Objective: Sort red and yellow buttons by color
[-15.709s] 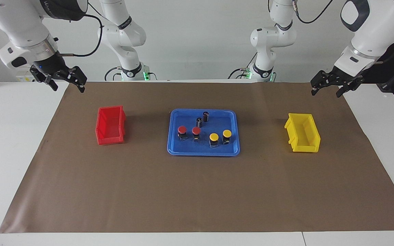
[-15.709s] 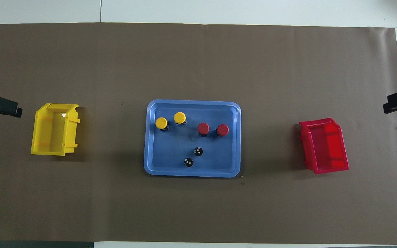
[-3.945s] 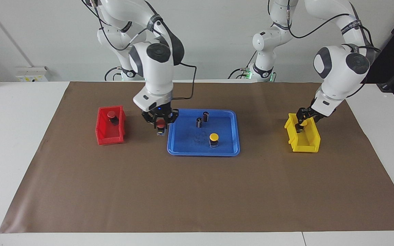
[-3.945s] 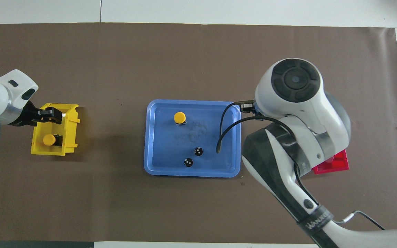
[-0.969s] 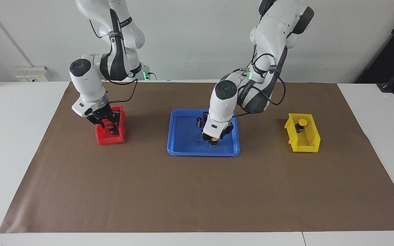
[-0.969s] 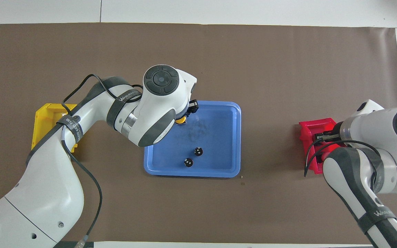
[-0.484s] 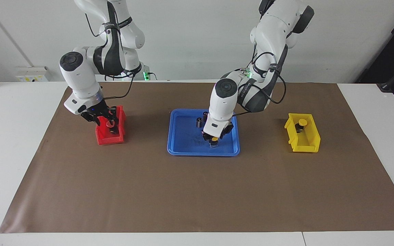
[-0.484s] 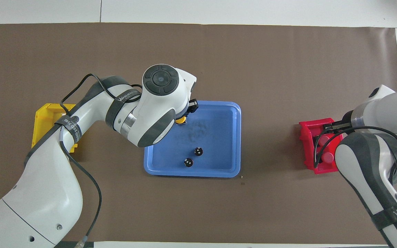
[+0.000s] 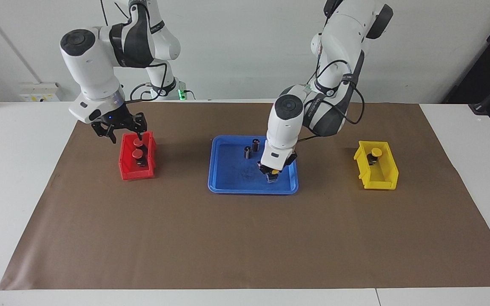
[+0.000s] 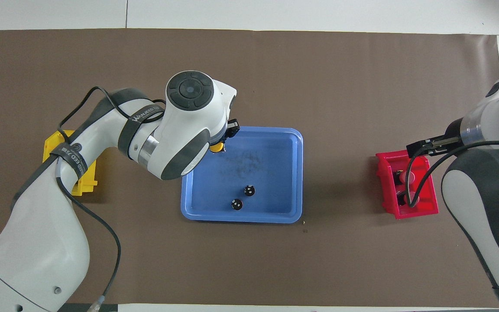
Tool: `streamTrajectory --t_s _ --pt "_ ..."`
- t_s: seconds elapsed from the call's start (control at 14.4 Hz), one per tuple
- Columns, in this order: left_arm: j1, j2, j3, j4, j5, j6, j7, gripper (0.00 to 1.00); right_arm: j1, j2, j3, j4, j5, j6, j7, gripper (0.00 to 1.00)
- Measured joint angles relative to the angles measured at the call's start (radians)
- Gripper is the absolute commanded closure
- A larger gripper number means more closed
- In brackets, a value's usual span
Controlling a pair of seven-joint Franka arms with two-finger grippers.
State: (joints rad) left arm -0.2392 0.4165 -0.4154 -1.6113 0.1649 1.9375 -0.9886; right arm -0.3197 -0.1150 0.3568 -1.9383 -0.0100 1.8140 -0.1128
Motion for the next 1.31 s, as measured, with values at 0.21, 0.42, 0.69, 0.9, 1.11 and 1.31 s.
streamTrajectory --t_s 0.21,0.42,0.69,0.9,1.11,1.31 --pt "0.111 -0.091 0.001 0.011 -0.003 -0.131 0.133 0.98 -0.004 -0.014 -0.003 0.109 0.000 -0.130 0.009 0.00" --pt "0.295 -0.173 0.009 0.011 -0.023 -0.208 0.421 0.98 -0.031 0.001 -0.012 0.214 0.001 -0.239 0.010 0.00" --pt "0.520 -0.194 0.014 0.007 -0.035 -0.211 0.757 0.98 -0.047 0.072 -0.071 0.334 -0.006 -0.288 0.010 0.00" --pt "0.585 -0.191 0.015 -0.013 -0.036 -0.187 0.888 0.98 0.107 0.094 -0.258 0.366 -0.009 -0.290 0.010 0.00" --pt "0.584 -0.194 0.012 -0.120 -0.036 -0.066 0.913 0.98 0.177 0.096 -0.316 0.370 -0.010 -0.303 0.010 0.00" --pt "0.596 -0.196 0.015 -0.205 -0.035 0.011 0.968 0.98 0.197 0.107 -0.338 0.369 -0.010 -0.311 0.010 0.00"
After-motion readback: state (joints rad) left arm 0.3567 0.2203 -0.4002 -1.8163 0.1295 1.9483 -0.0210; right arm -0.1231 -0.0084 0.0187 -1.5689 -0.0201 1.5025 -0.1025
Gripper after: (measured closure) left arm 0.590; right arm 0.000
